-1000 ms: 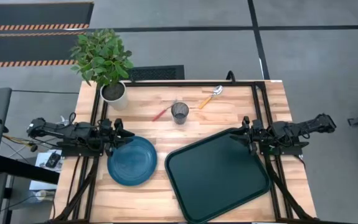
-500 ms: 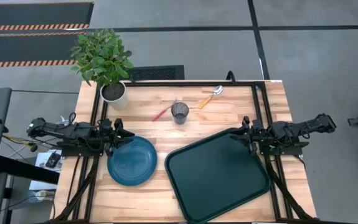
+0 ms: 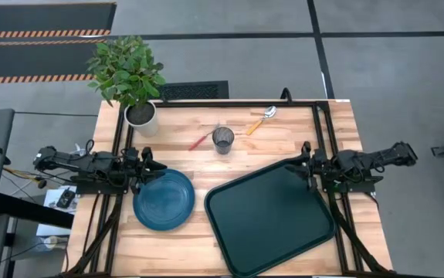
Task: Pick and place plate/cup/fork/spoon on tray
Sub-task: Put the blue cup on the black tray
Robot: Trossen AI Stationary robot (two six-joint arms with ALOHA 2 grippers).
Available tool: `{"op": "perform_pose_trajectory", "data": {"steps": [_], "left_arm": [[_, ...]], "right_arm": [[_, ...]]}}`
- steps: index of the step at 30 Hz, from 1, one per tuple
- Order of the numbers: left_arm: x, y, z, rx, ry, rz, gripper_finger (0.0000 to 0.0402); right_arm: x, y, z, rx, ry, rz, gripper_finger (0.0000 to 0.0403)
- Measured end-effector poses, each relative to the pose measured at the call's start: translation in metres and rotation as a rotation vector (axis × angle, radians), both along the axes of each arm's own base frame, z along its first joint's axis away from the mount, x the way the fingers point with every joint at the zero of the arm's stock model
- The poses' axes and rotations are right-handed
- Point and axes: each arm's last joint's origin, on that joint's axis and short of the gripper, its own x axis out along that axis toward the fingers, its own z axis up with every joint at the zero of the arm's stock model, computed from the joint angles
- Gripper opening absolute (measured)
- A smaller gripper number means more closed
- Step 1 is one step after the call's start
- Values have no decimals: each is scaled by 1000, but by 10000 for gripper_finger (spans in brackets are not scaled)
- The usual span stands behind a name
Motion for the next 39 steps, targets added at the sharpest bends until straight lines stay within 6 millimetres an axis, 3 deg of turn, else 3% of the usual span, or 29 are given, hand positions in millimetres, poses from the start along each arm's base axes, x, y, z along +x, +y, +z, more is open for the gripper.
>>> {"op": "perform_pose_trajectory", "data": {"steps": [6, 14, 31, 39], "left_arm": [[0, 4, 4, 3, -44, 127, 131], [-1, 9, 5, -94, -59, 293, 131], [-4, 15, 3, -281, -84, 508, 131], [-4, 15, 6, -244, -101, 504, 131]], "right_arm": [[0, -1, 2, 28, -27, -10, 134], [-1, -1, 10, 376, -131, 36, 134], [-1, -1, 10, 394, -132, 38, 134], [-3, -2, 17, 543, -218, 58, 134]]}}
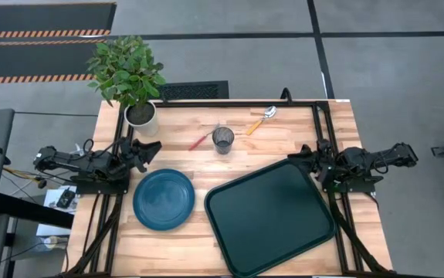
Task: Pick and place plate/cup/fork/spoon on tray
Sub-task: Put the blue cup on the black tray
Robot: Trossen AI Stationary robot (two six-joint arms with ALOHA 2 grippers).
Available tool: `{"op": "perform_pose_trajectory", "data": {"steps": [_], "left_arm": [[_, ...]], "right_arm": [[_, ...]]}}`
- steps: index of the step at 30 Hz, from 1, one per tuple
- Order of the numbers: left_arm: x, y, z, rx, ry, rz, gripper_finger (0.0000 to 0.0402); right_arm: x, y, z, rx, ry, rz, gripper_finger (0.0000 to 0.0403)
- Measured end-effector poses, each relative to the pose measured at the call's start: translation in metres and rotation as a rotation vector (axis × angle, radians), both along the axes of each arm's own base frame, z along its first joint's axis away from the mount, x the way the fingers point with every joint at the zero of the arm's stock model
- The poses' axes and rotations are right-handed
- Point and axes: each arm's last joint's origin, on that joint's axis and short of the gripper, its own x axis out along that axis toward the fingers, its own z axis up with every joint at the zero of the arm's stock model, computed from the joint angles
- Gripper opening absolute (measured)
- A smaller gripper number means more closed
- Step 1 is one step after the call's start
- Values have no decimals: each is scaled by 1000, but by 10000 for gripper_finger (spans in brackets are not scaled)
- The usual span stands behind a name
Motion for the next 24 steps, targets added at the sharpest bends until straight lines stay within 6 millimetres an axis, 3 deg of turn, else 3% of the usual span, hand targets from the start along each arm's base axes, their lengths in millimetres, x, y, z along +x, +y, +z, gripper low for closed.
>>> {"op": "perform_pose_trajectory", "data": {"steps": [7, 14, 24], "left_arm": [[1, -3, 2, -41, -43, -131, 131], [-2, -3, 15, -86, -188, -137, 131], [-1, -3, 42, -89, -187, -158, 146]], "right_arm": [[0, 0, 0, 7, 1, -3, 134], [-1, 0, 4, 11, -19, -3, 134], [-13, -8, 44, -99, -102, -144, 155]]}}
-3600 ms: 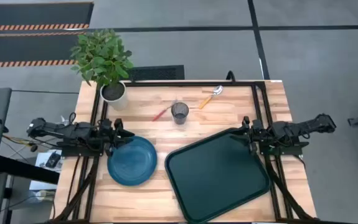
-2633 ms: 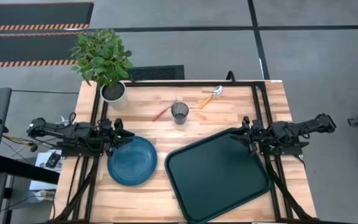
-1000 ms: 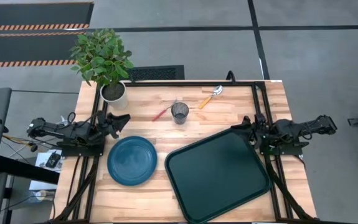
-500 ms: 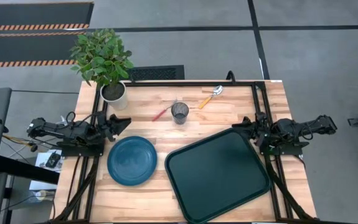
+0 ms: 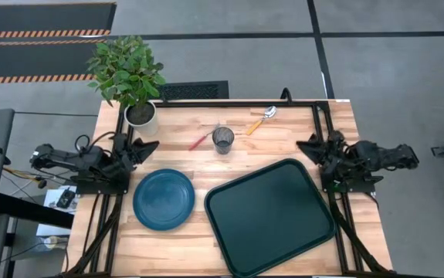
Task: Pick and place plate/cup/fork/spoon on tray
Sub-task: Put the blue cup on the black tray
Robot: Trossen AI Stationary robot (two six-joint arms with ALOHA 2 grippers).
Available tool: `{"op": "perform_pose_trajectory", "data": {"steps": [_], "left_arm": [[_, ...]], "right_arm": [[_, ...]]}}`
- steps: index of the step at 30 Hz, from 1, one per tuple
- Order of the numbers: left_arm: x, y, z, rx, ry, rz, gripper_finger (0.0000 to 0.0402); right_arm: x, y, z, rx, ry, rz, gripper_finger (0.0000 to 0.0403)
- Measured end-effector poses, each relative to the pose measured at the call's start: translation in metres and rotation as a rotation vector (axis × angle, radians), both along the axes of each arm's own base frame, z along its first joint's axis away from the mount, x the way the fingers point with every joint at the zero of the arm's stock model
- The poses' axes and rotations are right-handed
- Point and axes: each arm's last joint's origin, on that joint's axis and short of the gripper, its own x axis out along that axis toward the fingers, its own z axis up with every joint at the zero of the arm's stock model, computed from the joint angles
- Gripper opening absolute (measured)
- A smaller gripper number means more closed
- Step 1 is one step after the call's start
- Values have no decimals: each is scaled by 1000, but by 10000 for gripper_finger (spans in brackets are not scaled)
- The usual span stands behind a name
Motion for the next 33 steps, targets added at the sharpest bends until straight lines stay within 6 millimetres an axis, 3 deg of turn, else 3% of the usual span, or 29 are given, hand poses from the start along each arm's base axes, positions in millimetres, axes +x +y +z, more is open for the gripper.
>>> {"op": "perform_pose_trajectory", "data": {"steps": [8, 14, 18, 25, 33], "left_arm": [[21, -5, 25, 54, 113, -29, 233], [51, -12, 52, 135, 247, -37, 283], [75, -16, 71, 212, 360, -23, 290], [114, -13, 95, 235, 528, 8, 291], [155, 22, 100, 152, 679, 9, 291]], "right_arm": [[-14, -4, 33, -79, -16, -54, 230], [-17, -5, 49, -62, 103, -55, 243], [-12, -5, 62, -57, 237, -85, 237], [6, -6, 75, -11, 624, -202, 224], [18, -8, 75, 92, 1000, -355, 221]]}}
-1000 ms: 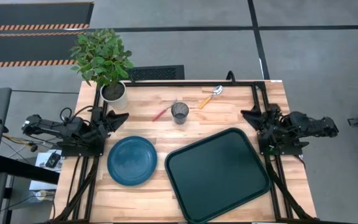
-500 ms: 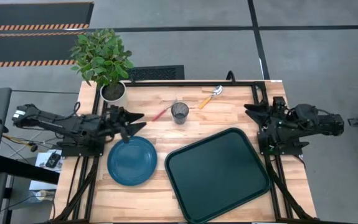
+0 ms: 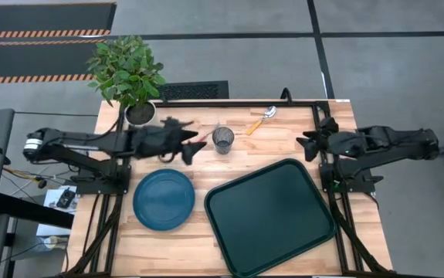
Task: Pick and place plate/cup/fork/spoon on tray
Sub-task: Put the blue cup on the black tray
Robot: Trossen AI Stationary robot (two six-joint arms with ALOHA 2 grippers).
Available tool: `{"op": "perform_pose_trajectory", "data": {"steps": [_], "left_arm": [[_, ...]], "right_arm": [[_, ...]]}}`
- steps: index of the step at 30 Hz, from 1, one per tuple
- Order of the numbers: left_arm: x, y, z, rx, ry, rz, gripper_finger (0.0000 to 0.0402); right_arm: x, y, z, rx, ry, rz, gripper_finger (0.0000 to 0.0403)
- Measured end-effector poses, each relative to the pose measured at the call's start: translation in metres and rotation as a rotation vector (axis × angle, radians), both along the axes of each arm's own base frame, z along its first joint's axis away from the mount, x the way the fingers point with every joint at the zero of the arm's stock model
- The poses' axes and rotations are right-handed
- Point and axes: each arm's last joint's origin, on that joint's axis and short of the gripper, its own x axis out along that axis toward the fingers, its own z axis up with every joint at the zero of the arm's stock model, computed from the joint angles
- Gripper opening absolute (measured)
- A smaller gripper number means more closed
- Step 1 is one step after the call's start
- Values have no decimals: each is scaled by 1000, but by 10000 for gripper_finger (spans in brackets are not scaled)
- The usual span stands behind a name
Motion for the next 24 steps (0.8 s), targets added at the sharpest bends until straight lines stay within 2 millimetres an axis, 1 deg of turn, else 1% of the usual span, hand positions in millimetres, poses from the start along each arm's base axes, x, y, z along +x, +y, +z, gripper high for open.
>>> {"op": "perform_pose_trajectory", "data": {"steps": [4, 8, 12, 15, 19, 24], "left_arm": [[23, 28, -9, -70, 43, -32, 291], [44, 54, -25, -75, 125, 3, 291], [60, 79, -44, -86, 203, 60, 291], [68, 95, -59, -113, 260, 103, 291], [74, 109, -83, -165, 330, 101, 291], [79, 112, -108, -206, 421, 95, 291]], "right_arm": [[1, -3, -8, 47, 98, -89, 221], [1, -5, -15, 84, 178, -138, 221], [3, -5, -17, 88, 198, -147, 221], [4, -5, -17, 88, 202, -146, 221], [4, -5, -17, 88, 204, -146, 221], [4, -5, -17, 84, 207, -141, 221]]}}
